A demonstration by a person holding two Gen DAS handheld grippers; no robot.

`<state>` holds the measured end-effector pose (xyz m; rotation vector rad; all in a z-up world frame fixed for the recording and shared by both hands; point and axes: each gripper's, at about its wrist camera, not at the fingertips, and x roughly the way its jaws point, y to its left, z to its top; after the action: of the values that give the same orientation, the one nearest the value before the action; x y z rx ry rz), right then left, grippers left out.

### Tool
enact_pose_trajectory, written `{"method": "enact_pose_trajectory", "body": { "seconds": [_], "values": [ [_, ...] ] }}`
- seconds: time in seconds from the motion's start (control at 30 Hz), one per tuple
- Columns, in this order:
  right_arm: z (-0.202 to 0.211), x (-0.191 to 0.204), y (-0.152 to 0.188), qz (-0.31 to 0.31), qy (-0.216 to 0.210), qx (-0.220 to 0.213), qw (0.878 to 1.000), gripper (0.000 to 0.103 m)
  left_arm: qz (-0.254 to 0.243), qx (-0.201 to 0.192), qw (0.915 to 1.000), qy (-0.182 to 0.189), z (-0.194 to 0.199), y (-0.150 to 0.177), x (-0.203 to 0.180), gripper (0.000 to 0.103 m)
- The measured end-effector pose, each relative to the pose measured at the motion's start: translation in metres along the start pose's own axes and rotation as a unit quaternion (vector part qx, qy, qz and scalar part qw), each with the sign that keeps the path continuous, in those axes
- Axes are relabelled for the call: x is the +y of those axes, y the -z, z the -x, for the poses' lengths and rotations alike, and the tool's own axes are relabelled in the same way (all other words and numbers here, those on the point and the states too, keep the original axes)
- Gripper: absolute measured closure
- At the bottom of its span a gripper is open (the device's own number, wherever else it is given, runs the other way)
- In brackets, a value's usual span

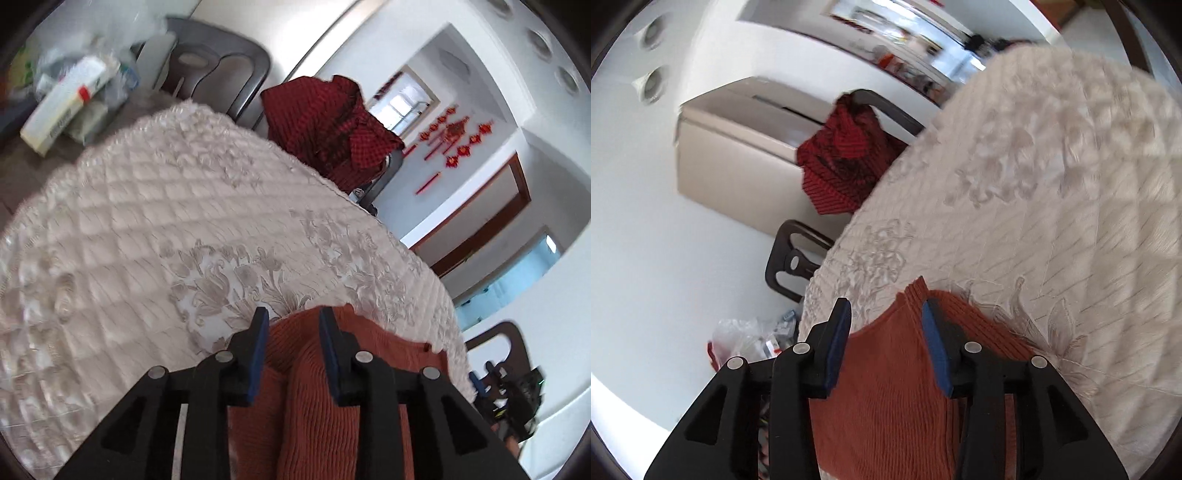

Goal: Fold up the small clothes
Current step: 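Lift the hem with both tools and fold it over toward the collar, then open both tools and lift them off the folded sweater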

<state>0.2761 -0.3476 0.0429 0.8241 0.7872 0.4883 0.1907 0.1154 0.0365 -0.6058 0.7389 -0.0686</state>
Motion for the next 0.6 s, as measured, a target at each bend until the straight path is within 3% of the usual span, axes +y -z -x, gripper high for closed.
{"method": "enact_pose_trajectory", "body": {
  "seconds": [0.2,0.4,0.53,0.6],
  "values": [
    [0.012,0.023,0.037,0.108,0.043,0.038,0.992,0.062,-0.083,0.018,0.9963,-0.012,0.016,0.038,-0.019,0.073],
    [0.017,0.02,0.073,0.159,0.06,0.08,0.982,0.068,-0.167,0.039,0.9849,-0.026,0.026,0.081,-0.034,0.073],
    [0.003,0.011,0.074,0.167,0.096,0.086,0.978,0.076,-0.193,0.038,0.9786,-0.061,0.011,0.08,-0.039,0.073],
    [0.001,0.013,0.067,0.158,0.109,0.072,0.979,0.076,-0.187,0.038,0.9763,-0.102,0.003,0.074,-0.037,0.073]
  ]
}}
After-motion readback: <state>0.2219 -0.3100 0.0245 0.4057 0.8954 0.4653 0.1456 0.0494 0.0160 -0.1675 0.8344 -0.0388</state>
